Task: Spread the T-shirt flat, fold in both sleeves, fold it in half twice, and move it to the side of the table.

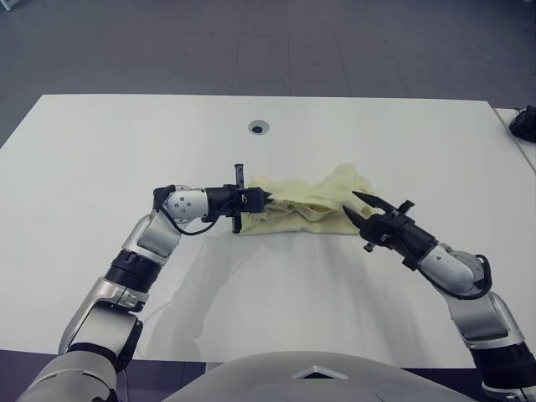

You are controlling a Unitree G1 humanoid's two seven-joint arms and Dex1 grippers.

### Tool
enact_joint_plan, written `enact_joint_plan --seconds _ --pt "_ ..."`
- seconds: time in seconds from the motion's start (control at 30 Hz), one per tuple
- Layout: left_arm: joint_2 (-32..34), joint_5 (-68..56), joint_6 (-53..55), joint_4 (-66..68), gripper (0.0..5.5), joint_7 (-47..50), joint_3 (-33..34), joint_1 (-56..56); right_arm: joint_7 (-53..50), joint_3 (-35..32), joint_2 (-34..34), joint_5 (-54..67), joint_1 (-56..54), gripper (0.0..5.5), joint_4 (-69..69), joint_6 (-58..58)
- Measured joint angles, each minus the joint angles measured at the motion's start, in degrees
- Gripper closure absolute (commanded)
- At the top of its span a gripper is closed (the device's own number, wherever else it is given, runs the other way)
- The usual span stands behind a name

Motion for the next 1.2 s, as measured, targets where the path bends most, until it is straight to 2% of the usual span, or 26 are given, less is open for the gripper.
enact_joint_plan --seconds 0.47,0.67,0.97,1.2 --pt "-0.01 -1.29 1.92 -0.96 5.5 -0.55 0.78 -1.59 -0.94 1.47 -4.46 -8.24 -1.84 1.0 7.97 -6.54" --pt "-0.05 -1.32 1.93 -1.07 5.5 -0.56 0.78 -1.75 -2.94 2.96 -2.99 -11.18 -4.67 0.15 10.55 -6.1" --pt "-0.03 -1.32 1.97 -2.01 5.5 -0.63 0.77 -1.57 -4.68 5.26 0.28 -13.15 -8.55 0.11 12.54 -3.52" --pt "-0.04 -1.32 1.98 -2.2 5.5 -0.82 0.67 -1.31 -8.26 7.03 0.71 -16.99 -10.26 1.27 15.23 -2.95"
